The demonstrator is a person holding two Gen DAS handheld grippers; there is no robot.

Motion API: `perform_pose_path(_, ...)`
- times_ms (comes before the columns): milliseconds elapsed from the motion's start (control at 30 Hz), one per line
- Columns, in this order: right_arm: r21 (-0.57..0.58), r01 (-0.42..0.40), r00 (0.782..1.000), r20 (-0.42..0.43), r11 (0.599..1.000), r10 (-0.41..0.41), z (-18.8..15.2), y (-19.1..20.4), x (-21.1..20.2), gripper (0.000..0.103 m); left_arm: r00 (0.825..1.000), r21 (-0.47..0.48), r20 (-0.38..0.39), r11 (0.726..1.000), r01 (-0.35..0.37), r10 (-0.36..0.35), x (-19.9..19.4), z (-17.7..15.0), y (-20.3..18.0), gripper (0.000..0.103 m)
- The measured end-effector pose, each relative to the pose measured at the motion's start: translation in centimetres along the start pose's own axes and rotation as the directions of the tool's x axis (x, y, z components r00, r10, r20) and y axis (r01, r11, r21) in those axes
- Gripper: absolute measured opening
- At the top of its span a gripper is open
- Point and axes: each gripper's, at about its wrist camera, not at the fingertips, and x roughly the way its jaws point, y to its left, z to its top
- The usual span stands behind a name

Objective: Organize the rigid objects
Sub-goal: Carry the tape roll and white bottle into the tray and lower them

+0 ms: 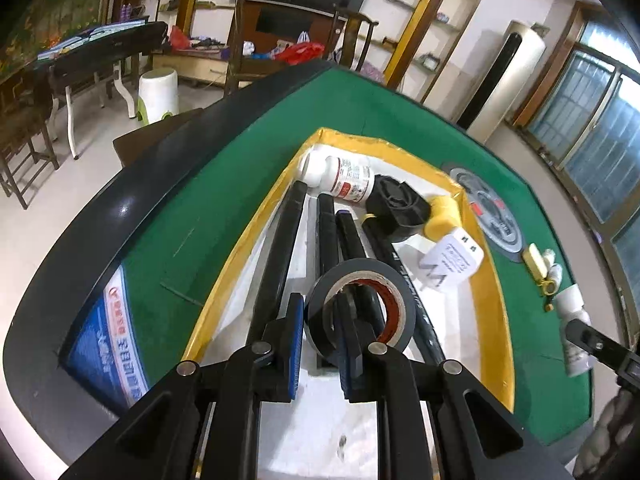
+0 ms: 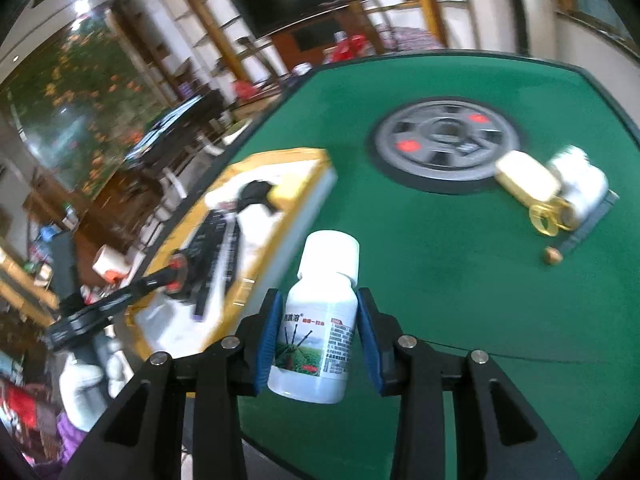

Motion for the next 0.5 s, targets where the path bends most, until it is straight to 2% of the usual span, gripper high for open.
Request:
perform_pose_path(167, -0.066, -0.050, 0.998, -0.045, 0.997, 0.047, 1.2, 4.5, 2.1, 0.037, 0.999, 0.030, -0.022, 0.999, -0.028, 0.029, 0.1, -0.3, -0.4, 0.015)
perform_pose_path(333, -0.136, -0.056, 0.994, -0.101, 0.989, 0.042, 2.1, 8.1, 5.4, 0.037, 0.999, 0.019, -0.045, 1.000, 0.014, -0.013, -0.8, -0.9, 0.4, 0.016)
perform_pose_path(367, -0.145, -0.053, 0.993, -0.113, 0.988, 0.037, 2.2, 8.6, 6.1, 0.037, 0.998, 0.001, -0.048, 0.999, 0.038, -0.037, -1.1, -1.0, 0.5, 0.022)
perform_pose_path(433, -0.167, -0.041, 0.991, -0.134, 0.985, 0.019, 2.4, 9.5, 7.5, 0.037, 0.996, -0.018, -0.023, 0.996, 0.083, -0.083, -2.5, -1.2, 0.9, 0.041)
perform_pose_path(467, -0.174, -0.035, 0.989, -0.144, 0.984, 0.010, 2.5, 9.8, 8.1, 0.037, 0.996, -0.019, 0.001, 0.996, 0.088, -0.088, -3.3, -1.2, 1.1, 0.058)
perform_pose_path(500, -0.177, -0.030, 0.988, -0.153, 0.984, 0.002, 2.6, 10.0, 8.7, 0.037, 0.996, -0.022, 0.024, 0.996, 0.089, -0.088, -3.9, -1.2, 1.3, 0.071)
